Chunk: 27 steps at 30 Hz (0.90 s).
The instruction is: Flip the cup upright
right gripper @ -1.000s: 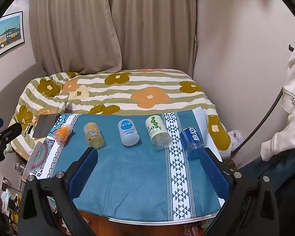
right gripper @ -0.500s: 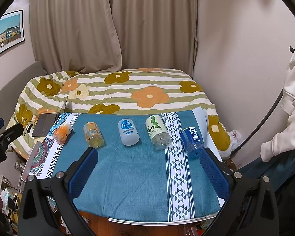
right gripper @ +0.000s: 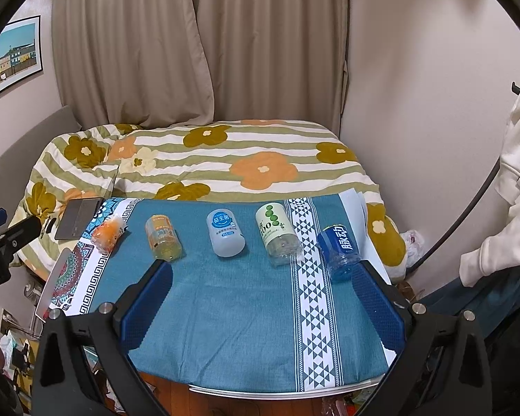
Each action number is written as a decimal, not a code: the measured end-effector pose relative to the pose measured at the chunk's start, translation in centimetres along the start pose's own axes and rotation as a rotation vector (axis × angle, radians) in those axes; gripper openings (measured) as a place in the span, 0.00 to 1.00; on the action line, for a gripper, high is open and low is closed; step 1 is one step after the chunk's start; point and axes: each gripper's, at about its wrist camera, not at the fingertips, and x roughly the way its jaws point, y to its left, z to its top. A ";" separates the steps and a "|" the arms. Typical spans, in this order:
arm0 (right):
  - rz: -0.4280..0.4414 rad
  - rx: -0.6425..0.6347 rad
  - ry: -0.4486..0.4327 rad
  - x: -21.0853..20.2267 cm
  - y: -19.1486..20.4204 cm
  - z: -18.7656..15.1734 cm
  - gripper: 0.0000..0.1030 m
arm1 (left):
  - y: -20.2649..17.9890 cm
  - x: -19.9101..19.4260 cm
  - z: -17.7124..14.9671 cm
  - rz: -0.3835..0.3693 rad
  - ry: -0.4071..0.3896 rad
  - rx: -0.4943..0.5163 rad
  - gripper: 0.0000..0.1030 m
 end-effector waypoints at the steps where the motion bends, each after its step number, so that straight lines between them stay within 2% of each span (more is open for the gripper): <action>1: 0.000 0.000 0.000 0.0 0.0 0.0 1.00 | 0.0 0.0 0.0 0.001 0.000 0.000 1.00; 27: 0.000 -0.001 0.000 0.3 -0.3 0.2 1.00 | -0.1 -0.1 0.2 -0.002 0.003 -0.004 1.00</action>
